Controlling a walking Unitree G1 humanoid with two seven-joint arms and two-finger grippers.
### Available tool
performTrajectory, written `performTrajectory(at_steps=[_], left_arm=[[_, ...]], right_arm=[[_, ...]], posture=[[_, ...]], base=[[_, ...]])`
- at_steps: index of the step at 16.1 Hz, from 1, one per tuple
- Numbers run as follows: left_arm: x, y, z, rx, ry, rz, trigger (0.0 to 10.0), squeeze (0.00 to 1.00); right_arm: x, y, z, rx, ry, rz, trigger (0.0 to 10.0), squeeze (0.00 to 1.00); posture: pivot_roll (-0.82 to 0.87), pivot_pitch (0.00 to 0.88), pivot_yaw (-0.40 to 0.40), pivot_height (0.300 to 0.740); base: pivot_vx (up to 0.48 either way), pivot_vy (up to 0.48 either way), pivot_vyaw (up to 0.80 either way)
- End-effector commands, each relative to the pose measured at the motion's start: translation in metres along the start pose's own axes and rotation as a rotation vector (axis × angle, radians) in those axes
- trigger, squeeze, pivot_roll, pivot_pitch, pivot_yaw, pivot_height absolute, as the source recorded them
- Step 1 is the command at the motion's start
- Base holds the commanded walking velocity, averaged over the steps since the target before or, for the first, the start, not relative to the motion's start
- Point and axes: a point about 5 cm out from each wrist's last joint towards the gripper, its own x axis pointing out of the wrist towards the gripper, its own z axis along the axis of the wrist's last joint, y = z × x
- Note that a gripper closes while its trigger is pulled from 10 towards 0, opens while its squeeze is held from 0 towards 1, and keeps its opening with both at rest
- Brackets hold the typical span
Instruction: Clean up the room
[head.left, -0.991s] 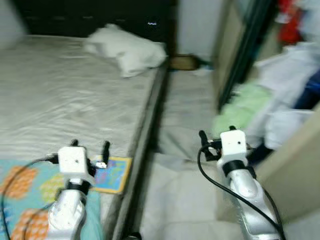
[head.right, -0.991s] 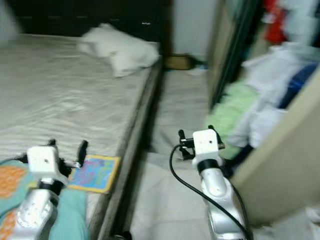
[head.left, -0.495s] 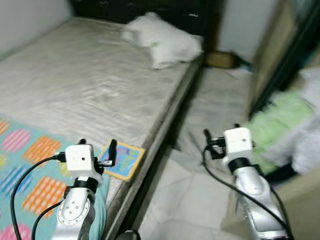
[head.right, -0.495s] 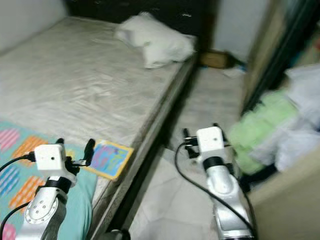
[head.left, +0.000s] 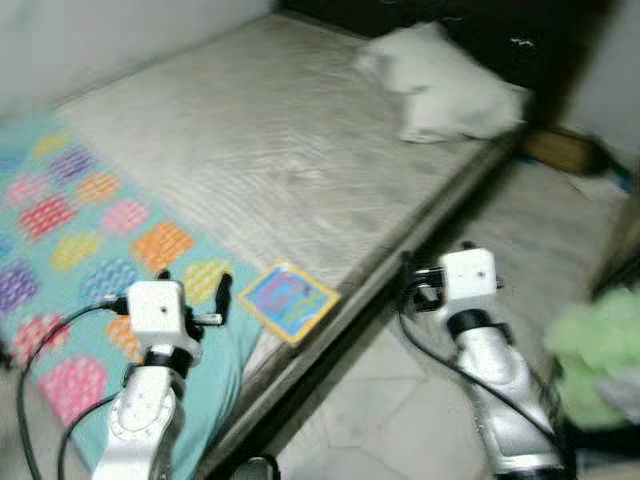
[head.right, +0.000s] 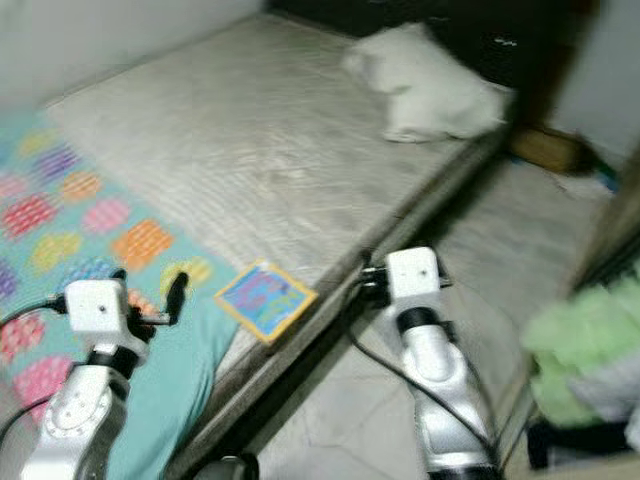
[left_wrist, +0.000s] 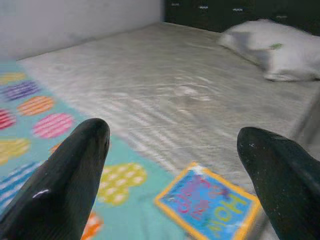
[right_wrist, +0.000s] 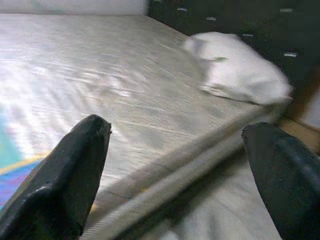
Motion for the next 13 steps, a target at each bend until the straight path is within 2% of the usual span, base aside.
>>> performTrajectory(at_steps=[1, 10, 13], left_arm=[[0.001, -0.001, 0.000, 0.005, 0.003, -0.005, 10.0, 0.00], [0.003, -0.009, 0.003, -0.011, -0.022, 0.000, 10.0, 0.00], [0.002, -0.013, 0.002, -0.046, -0.023, 0.014, 10.0, 0.00]], right_arm=[[-0.002, -0.002, -0.005, -0.008, 0.013, 0.003, 10.0, 0.00], [0.006, -0.004, -0.002, -0.023, -0.002, 0.026, 10.0, 0.00], [0.007, -0.004, 0.003, -0.039, -0.016, 0.048, 10.0, 0.00]], posture=[[0.08, 0.148, 0.006, 0.740], [0.07, 0.150, -0.028, 0.740], [0.03, 0.164, -0.037, 0.740]], base=[[0.000, 0.000, 0.80], [0.000, 0.000, 0.79], [0.000, 0.000, 0.00]])
